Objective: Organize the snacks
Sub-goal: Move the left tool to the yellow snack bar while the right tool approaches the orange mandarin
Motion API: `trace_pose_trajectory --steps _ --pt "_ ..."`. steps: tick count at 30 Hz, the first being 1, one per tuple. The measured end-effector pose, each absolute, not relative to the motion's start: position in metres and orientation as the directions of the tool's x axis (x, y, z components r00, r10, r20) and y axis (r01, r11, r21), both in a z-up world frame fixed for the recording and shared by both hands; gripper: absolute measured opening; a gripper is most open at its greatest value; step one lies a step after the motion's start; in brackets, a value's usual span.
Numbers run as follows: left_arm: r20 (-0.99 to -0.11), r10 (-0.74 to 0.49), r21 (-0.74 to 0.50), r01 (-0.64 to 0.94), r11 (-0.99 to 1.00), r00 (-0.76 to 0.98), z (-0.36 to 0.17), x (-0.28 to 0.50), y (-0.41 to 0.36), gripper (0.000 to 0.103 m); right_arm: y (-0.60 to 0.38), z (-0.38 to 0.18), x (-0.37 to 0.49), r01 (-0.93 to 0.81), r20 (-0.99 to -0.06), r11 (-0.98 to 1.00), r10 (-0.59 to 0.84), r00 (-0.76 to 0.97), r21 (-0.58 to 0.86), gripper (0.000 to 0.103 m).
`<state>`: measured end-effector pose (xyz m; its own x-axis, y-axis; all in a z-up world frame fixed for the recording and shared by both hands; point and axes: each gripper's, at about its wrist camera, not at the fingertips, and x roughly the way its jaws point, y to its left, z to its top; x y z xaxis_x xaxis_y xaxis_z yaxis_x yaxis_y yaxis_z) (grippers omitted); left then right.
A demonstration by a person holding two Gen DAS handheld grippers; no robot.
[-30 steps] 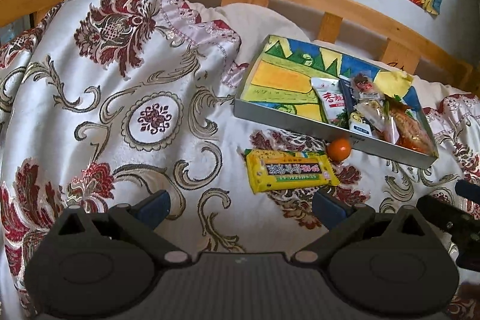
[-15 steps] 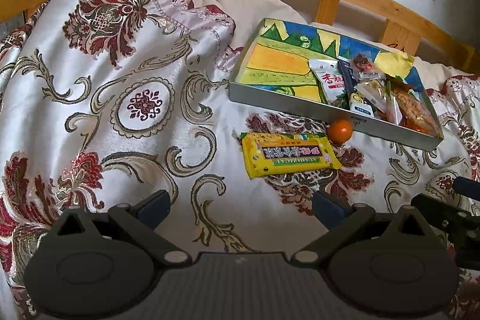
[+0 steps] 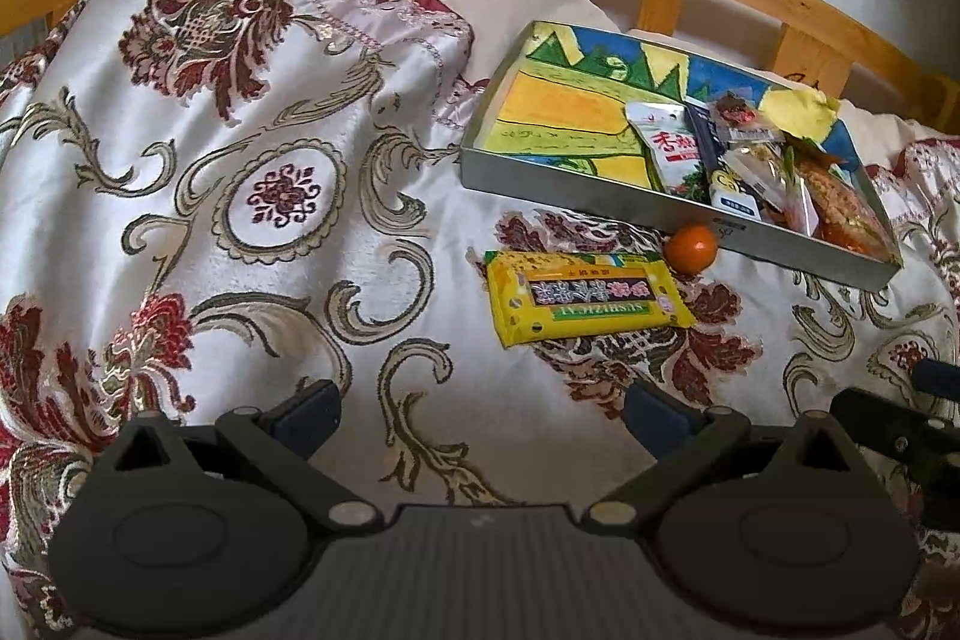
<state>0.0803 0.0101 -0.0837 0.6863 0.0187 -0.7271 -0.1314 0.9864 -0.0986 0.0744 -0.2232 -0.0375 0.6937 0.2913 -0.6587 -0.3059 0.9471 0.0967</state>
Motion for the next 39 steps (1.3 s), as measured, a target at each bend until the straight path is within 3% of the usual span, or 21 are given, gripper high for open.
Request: trace_pose_trajectory --steps 21,30,39 --pt "-0.653 0.050 0.010 -0.057 0.998 0.756 -0.083 0.104 -0.018 0.102 -0.240 -0.044 0.107 -0.247 -0.667 0.953 0.300 0.682 0.176 0.102" --pt "-0.648 0.032 0.034 -0.013 0.999 0.761 -0.083 0.120 -0.021 0.102 -0.245 -0.041 0.125 -0.247 -0.598 0.946 0.324 0.733 0.210 0.102" --pt "-0.659 0.029 0.099 0.048 0.994 0.752 -0.086 0.142 -0.025 0.102 -0.239 -0.052 0.145 -0.352 -0.534 0.908 0.418 0.735 0.226 0.102"
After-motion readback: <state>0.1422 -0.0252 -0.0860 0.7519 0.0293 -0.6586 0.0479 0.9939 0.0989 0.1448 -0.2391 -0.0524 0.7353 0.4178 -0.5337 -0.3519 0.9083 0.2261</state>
